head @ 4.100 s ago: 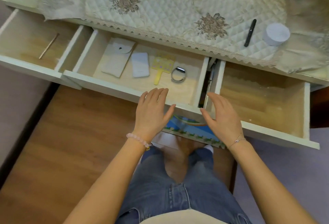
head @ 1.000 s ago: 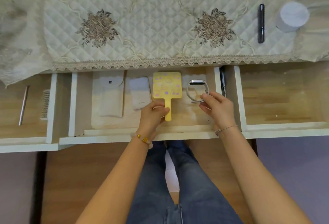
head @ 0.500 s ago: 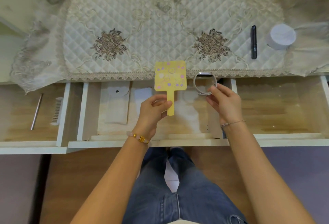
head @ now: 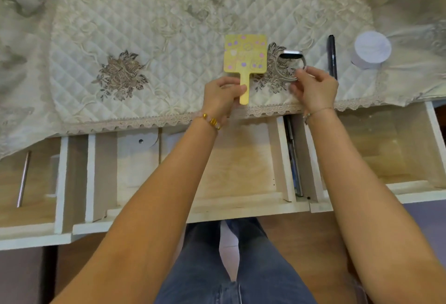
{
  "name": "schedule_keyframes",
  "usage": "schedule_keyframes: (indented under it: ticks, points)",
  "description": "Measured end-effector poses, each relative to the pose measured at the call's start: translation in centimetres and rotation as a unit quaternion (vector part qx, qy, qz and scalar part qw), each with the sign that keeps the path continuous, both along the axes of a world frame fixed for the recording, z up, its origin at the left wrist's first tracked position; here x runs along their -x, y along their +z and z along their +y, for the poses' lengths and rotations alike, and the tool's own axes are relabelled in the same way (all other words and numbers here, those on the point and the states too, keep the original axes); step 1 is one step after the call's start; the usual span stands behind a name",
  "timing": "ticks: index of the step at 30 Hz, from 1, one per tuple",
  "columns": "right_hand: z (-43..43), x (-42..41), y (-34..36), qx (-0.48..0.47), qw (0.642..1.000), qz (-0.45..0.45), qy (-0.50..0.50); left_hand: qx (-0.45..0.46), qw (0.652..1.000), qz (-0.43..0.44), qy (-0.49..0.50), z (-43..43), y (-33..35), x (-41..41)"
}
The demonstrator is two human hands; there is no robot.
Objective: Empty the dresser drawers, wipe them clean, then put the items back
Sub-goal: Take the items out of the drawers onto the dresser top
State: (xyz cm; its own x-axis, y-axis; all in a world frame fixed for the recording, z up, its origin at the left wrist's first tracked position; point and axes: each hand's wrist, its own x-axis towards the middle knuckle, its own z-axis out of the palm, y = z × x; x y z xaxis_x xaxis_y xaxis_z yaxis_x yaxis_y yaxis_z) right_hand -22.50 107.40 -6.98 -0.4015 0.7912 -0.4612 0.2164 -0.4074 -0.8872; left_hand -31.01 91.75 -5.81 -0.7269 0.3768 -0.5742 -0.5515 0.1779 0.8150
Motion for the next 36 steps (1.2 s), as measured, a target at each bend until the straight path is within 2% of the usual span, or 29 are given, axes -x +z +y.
schedule_keyframes:
  ticks: [5, 12, 18, 24, 28, 31, 34, 36]
  points:
    - [1.6, 1.0, -0.7, 0.004, 1.000, -0.003, -0.021, -0.005, 1.000, -0.023, 0.013, 2.6, -0.9, 1.6]
    - [2.1, 2.0, -1.1, 0.003, 0.999, -0.004, -0.032, 0.008, 1.000, -0.004, 0.010, 3.6, -1.7, 2.3]
    - [1.5, 0.7, -1.7, -0.035, 0.999, -0.013, 0.004, 0.122, 0.984, 0.127, -0.032, 3.6, -2.3, 1.5]
    - [0.8, -1.0, -1.6, -0.140, 0.982, -0.094, 0.088, 0.142, 0.961, 0.224, -0.083, 2.4, -2.1, 0.3]
    - [-1.2, -2.8, -1.1, -0.233, 0.954, -0.121, 0.146, 0.112, 0.953, 0.263, -0.103, 0.1, -2.0, -0.9]
    - [-3.4, -4.6, -0.9, -0.338, 0.908, -0.153, 0.193, 0.110, 0.935, 0.321, -0.100, -2.6, -2.1, -2.6]
    - [-6.4, -6.8, -1.1, -0.415, 0.863, -0.163, 0.239, 0.142, 0.898, 0.395, -0.132, -6.0, -2.7, -4.8]
    - [-8.5, -8.2, -1.6, -0.445, 0.836, -0.164, 0.276, 0.188, 0.858, 0.447, -0.171, -8.5, -3.3, -6.2]
